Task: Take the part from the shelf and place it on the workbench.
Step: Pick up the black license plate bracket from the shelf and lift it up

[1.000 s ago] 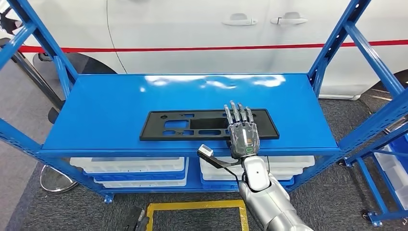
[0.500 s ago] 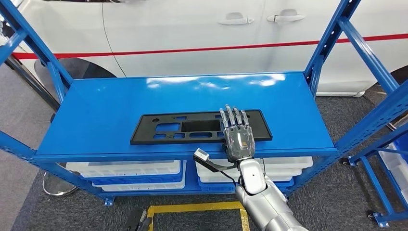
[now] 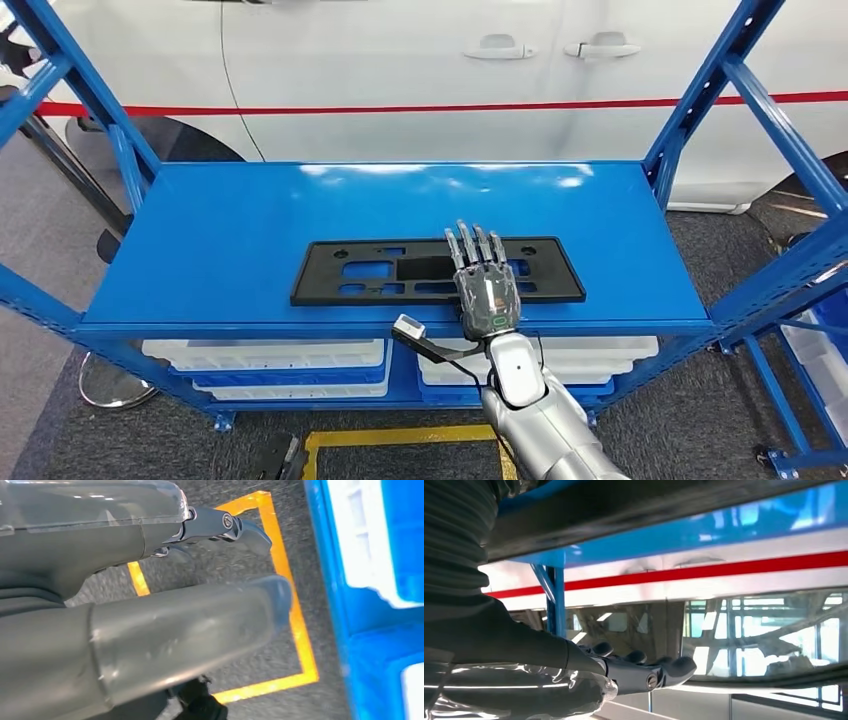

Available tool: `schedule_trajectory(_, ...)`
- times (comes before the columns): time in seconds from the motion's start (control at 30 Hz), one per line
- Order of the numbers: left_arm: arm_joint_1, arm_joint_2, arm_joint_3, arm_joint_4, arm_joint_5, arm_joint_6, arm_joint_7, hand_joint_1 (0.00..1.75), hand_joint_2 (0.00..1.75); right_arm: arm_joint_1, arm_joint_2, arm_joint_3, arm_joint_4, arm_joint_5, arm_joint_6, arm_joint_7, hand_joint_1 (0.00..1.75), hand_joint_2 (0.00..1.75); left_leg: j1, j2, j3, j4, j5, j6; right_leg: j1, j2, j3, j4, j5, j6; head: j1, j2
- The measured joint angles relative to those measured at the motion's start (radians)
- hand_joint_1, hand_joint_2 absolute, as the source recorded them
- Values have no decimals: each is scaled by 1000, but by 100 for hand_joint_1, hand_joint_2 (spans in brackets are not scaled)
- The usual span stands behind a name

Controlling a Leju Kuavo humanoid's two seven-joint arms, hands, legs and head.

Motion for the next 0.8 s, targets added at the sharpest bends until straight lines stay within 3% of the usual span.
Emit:
schedule_trajectory(0.07,1,0,0,0,-4,0,-4,0,0,1,0,1,4,0,0,-3,0,175,-3,3,9,1,-4,7,-1,1,-77,130,-41,1,0,0)
schedule_trajectory(0.1,3,0,0,0,-3,0,-5,0,0,2,0,2,7,0,0,-4,0,175,-5,4,14,3,-5,6,-1,1,-101,167,-46,2,0,0)
schedule_trajectory(0.13,4,0,0,0,0,0,-6,0,0,4,0,2,9,0,0,-4,0,175,-6,4,20,6,-6,5,-1,1,-107,164,-29,1,0,0)
schedule_trajectory(0.17,4,0,0,0,3,0,-6,0,0,4,0,3,11,0,0,-4,0,175,-6,3,27,9,-11,2,-1,1,-93,123,6,-2,0,0)
schedule_trajectory(0.23,4,0,0,0,9,0,-6,0,0,2,1,4,13,0,0,-4,0,175,-8,0,36,16,-26,-4,2,1,-34,-12,80,-11,0,0)
schedule_trajectory(0.27,3,0,0,0,11,0,-6,0,0,0,2,5,13,0,0,-4,0,175,-9,-1,37,20,-32,-8,4,1,-11,-62,96,-15,0,0)
schedule_trajectory(0.3,2,0,0,0,12,1,-6,0,0,-2,3,7,14,0,0,-4,0,175,-10,-1,37,22,-37,-13,7,2,2,-90,98,-20,0,0)
schedule_trajectory(0.43,0,-1,0,0,14,8,-4,0,0,-4,6,13,17,0,0,-4,0,175,-8,1,35,32,-54,-35,4,6,14,-108,87,-36,-1,0)
schedule_trajectory(0.5,-1,0,0,0,13,13,-4,0,0,-6,9,16,18,0,0,-4,79,175,-4,2,-1,108,-94,-48,-2,3,24,-117,85,-44,-1,0)
schedule_trajectory(0.57,-2,0,0,0,13,18,-4,0,0,-7,10,21,20,0,0,-4,166,175,1,2,-73,237,-141,-57,-2,2,29,-118,81,-48,-1,0)
schedule_trajectory(0.6,-2,0,0,0,13,21,-4,0,0,-7,11,23,22,0,0,-5,175,175,4,2,-104,284,-148,-60,-2,2,32,-118,78,-48,-1,0)
schedule_trajectory(0.63,-1,0,0,0,13,23,-4,0,0,-6,11,24,24,0,0,-5,175,175,5,3,-118,296,-134,-62,-2,2,35,-117,75,-48,-1,0)
schedule_trajectory(0.67,-1,0,0,0,13,24,-4,0,0,-6,11,24,26,0,0,-6,175,175,6,3,-113,267,-102,-62,-2,3,40,-117,72,-46,-1,0)
schedule_trajectory(0.73,-2,0,0,0,13,27,-4,0,0,-7,12,24,27,0,0,-9,175,175,7,3,-63,135,-21,-58,-2,4,50,-117,66,-42,-1,0)
schedule_trajectory(0.8,-6,0,0,0,13,29,-5,0,0,-9,13,25,27,0,0,-10,175,175,3,2,-23,39,14,-50,1,5,53,-116,62,-33,-1,0)
